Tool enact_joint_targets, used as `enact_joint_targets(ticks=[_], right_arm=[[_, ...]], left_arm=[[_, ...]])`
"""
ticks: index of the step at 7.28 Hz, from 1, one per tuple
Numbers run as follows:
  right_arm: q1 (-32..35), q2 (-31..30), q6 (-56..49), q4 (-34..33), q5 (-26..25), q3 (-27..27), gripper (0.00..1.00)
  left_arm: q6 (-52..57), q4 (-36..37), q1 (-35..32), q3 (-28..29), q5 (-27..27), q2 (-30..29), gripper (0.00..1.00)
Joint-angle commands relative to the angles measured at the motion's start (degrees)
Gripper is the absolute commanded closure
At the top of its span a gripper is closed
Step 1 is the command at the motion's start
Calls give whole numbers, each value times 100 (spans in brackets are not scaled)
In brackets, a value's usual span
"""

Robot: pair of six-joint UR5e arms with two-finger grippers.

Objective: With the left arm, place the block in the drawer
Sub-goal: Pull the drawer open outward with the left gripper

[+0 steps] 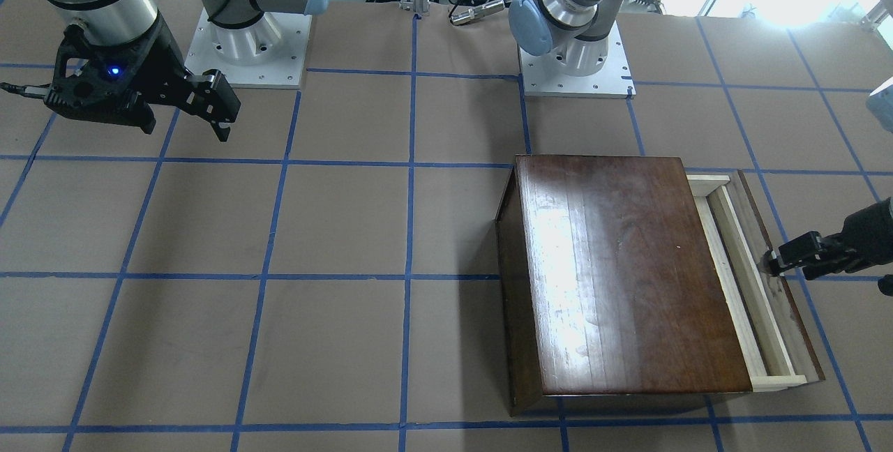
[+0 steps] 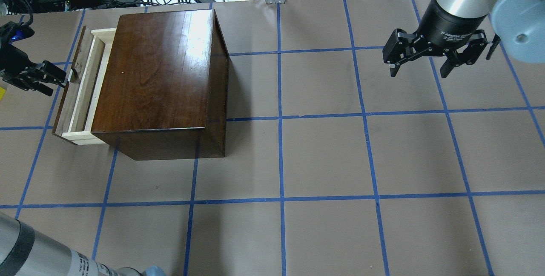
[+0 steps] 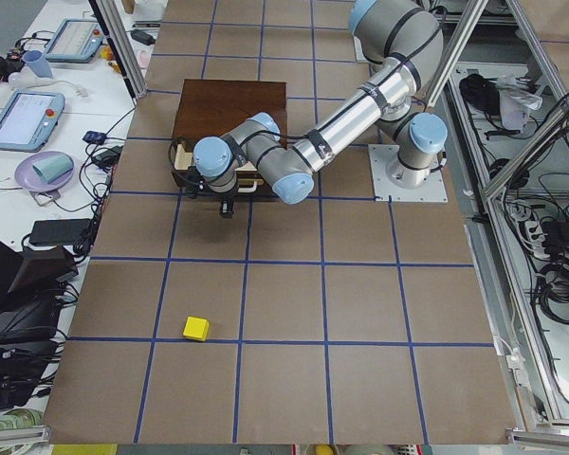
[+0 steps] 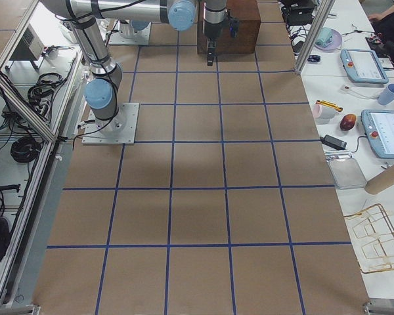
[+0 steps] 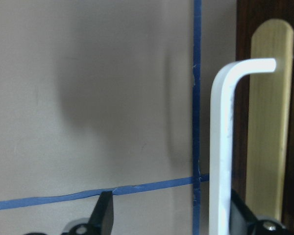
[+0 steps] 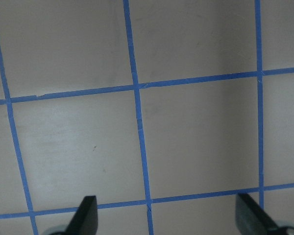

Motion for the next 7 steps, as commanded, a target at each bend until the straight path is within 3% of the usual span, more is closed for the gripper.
enact_joint_targets(ticks=[1,7], right_arm=[[0,0,0,0,2,0,0],[0,0,0,0,2,0,0]], left_arm=[[45,35,71,0,6,1,19],[335,70,265,0,252,45,19]])
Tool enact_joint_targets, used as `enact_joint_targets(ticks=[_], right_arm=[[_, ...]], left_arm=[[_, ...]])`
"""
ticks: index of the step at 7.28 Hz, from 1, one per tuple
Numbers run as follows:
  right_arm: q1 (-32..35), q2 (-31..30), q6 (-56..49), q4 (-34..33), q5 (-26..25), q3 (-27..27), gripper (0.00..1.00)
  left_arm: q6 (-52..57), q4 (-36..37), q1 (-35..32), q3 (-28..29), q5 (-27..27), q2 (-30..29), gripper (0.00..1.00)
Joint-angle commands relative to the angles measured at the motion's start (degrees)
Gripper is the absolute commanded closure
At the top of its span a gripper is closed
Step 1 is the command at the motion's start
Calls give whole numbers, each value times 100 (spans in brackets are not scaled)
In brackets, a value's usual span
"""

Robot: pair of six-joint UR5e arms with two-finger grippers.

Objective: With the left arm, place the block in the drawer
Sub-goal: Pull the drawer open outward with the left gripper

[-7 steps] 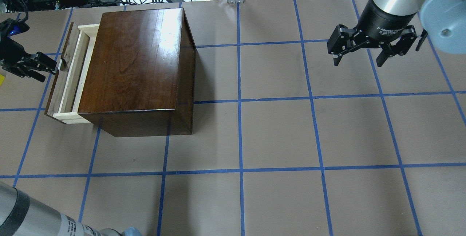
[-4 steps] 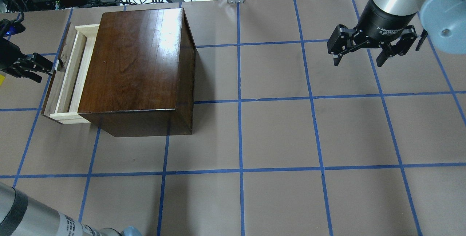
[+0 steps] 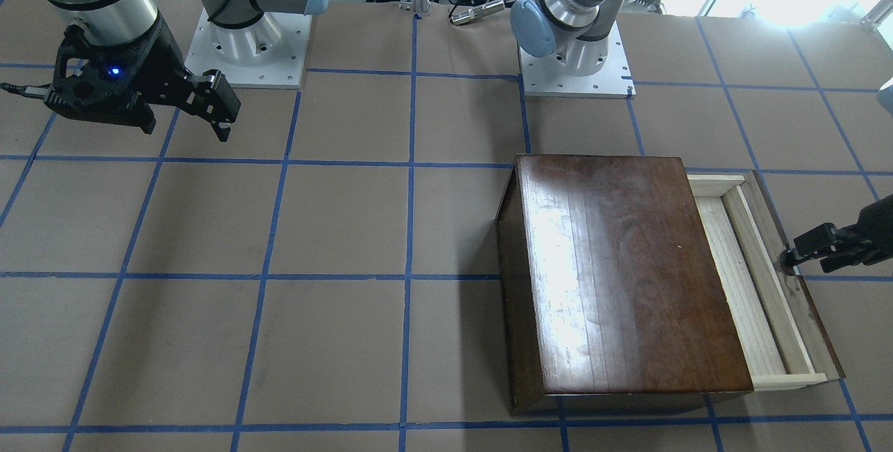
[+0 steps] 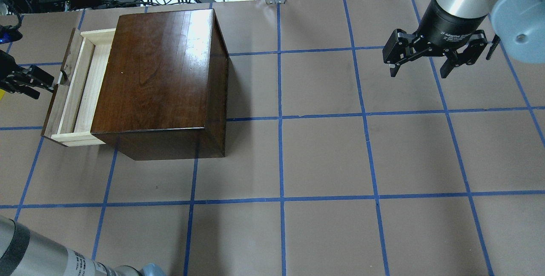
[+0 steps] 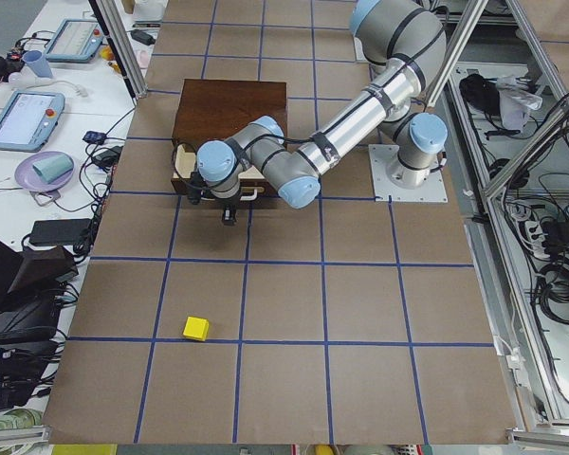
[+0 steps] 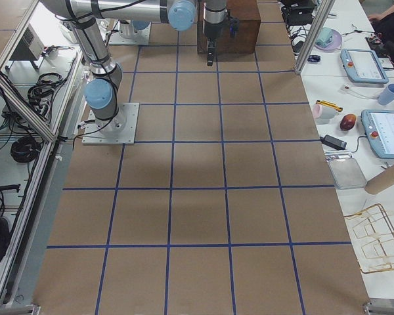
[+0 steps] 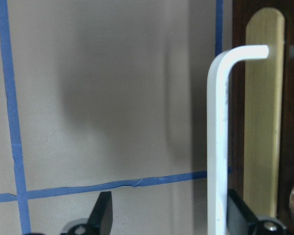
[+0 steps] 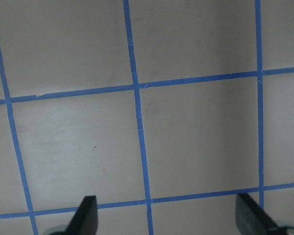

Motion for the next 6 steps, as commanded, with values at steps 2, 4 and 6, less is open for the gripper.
enact_joint_targets(ticks=[2,4,6], right_arm=[[0,0,0,0,0,-3,0],[0,0,0,0,0,6,0],[0,0,0,0,0,-3,0]], left_arm=[[38,-4,62,3,24,46,18],[21,-100,62,300,24,29,11],[12,-215,62,513,42,-50,0]])
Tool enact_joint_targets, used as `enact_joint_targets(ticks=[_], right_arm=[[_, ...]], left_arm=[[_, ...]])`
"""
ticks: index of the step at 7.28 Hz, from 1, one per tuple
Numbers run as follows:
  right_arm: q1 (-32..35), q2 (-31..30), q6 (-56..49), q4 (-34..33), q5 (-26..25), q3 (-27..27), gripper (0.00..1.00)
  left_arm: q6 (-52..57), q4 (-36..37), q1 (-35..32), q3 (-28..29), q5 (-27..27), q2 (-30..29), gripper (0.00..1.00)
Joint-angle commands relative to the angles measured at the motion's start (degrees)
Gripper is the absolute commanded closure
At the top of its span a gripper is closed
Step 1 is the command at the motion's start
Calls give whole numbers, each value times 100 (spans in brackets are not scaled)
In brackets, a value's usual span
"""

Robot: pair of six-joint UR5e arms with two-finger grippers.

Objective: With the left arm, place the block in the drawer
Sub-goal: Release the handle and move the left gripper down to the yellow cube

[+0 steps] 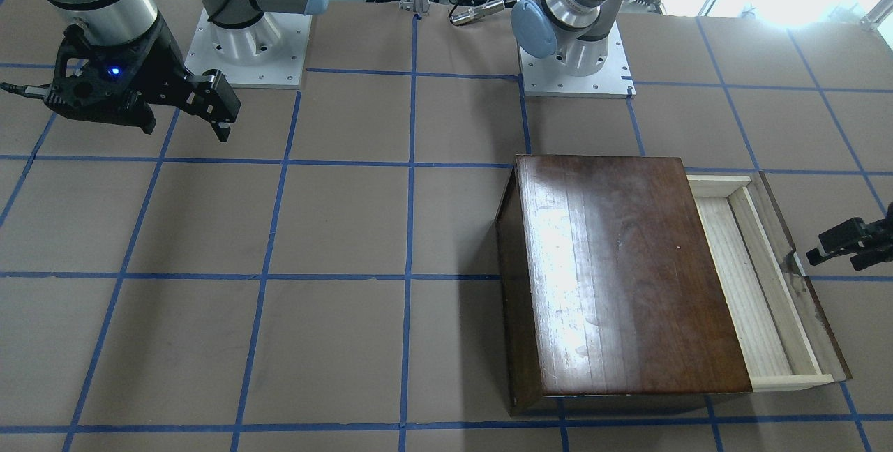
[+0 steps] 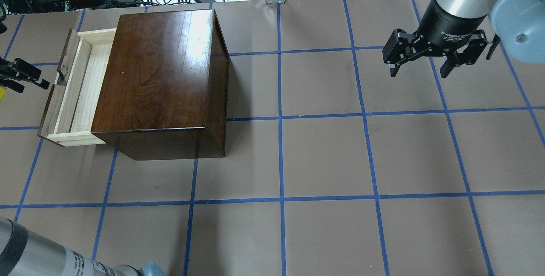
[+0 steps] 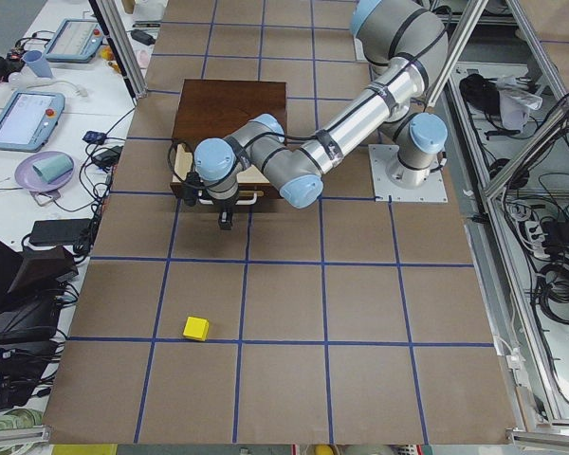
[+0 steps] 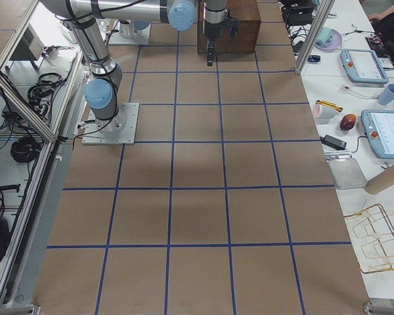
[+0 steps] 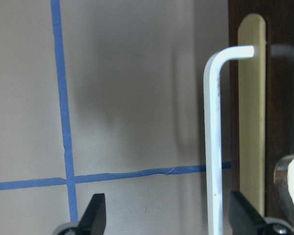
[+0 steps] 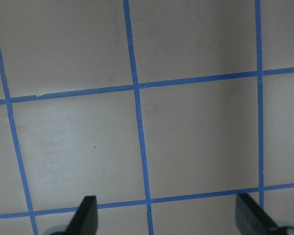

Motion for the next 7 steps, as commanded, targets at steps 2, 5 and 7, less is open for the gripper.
enact_joint_targets(ticks=[2,5,7], right_arm=[[0,0,0,0,0,-2,0],[0,0,0,0,0,-2,0],[0,0,0,0,0,-2,0]], left_arm=[[0,14,0,509,254,-242,0],[18,23,0,1371,510,-821,0],[53,23,140,1863,599,-1234,0]])
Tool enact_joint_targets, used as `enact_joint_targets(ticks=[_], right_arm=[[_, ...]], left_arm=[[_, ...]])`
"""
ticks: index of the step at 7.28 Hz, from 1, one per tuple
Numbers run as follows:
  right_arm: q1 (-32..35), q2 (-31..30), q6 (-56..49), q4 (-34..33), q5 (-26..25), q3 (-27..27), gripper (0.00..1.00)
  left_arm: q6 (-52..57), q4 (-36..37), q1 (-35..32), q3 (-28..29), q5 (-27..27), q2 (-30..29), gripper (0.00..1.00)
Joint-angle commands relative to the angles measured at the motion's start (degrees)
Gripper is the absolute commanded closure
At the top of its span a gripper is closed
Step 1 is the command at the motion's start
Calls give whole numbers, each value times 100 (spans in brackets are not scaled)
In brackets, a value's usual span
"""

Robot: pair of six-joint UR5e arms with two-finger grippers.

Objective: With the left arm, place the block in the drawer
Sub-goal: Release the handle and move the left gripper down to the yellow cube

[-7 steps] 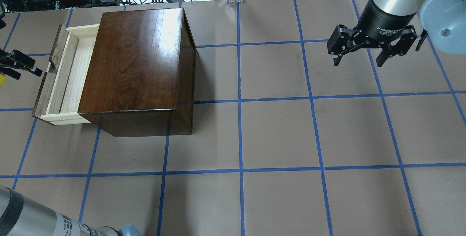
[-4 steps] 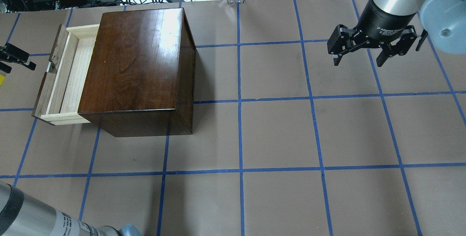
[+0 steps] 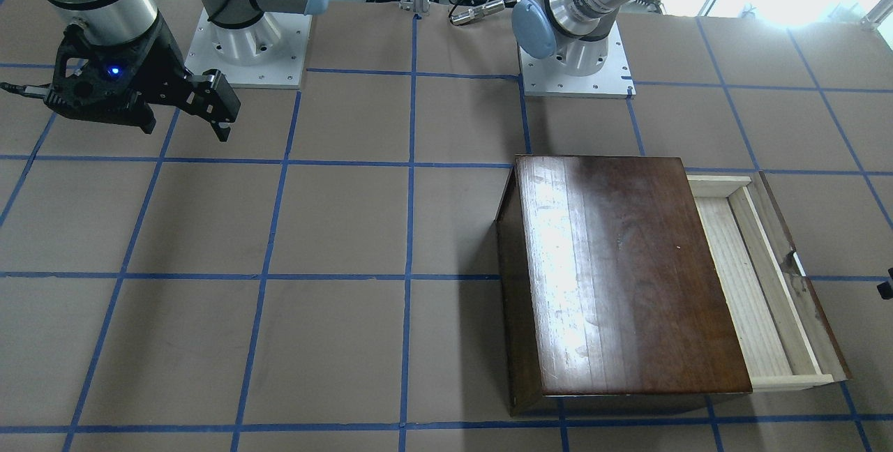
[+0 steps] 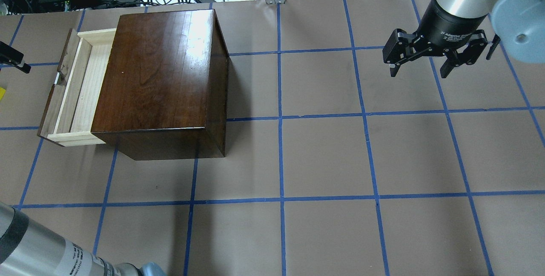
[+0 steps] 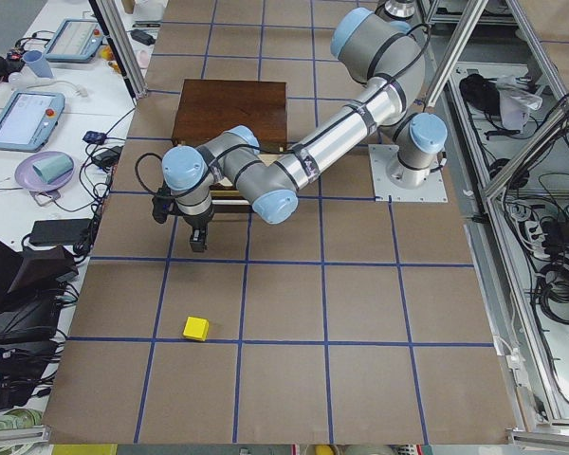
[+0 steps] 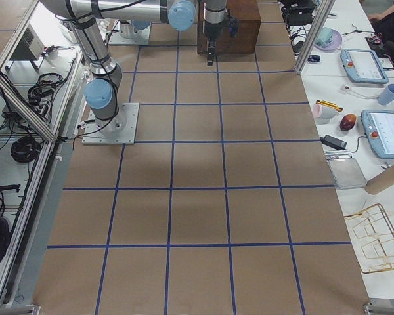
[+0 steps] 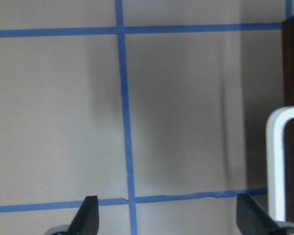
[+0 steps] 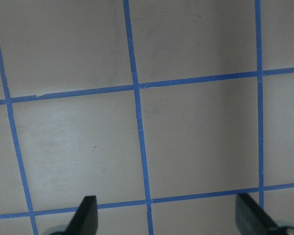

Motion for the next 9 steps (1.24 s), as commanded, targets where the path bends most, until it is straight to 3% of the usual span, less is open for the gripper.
enact_joint_targets(ticks=[1,3,9], right_arm=[[0,0,0,0,-9,0,0],[0,0,0,0,0,0,0],[0,0,0,0,0,0,0]], left_arm=[[137,23,201,572,55,-485,0],[243,85,237,1292,406,-1081,0],[1289,472,764,1954,363,-1927,0]])
